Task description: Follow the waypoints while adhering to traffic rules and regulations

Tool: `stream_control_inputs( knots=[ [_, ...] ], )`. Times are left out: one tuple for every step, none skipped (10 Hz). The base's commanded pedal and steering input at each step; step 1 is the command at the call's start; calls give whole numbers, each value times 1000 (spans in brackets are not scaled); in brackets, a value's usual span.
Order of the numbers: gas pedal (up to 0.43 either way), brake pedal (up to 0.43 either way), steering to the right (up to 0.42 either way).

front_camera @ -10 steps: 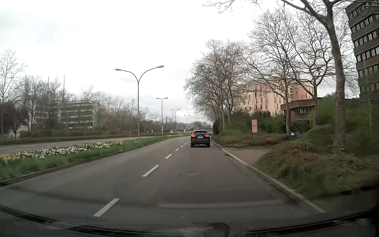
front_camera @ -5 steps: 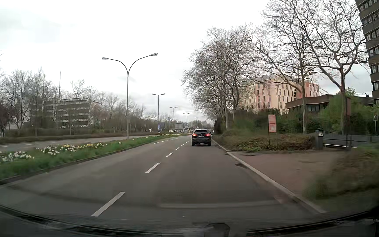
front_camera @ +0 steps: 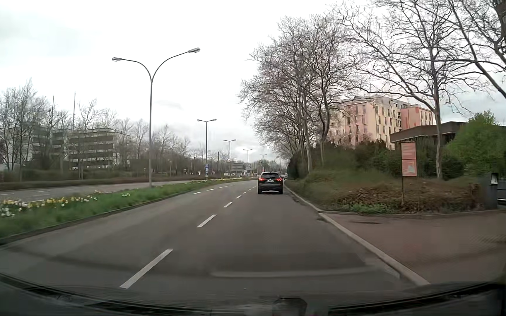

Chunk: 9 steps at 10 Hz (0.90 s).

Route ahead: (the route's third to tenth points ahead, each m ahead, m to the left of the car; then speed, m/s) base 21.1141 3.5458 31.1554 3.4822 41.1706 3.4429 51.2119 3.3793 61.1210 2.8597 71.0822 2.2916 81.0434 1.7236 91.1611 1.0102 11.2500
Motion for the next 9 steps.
stream_control_inputs(
  knots=[
    [150,0,1],
    [150,0,1],
    [150,0,1],
    [150,0,1],
    [150,0,1],
    [150,0,1],
    [150,0,1],
    [150,0,1],
    [150,0,1]
  ],
)
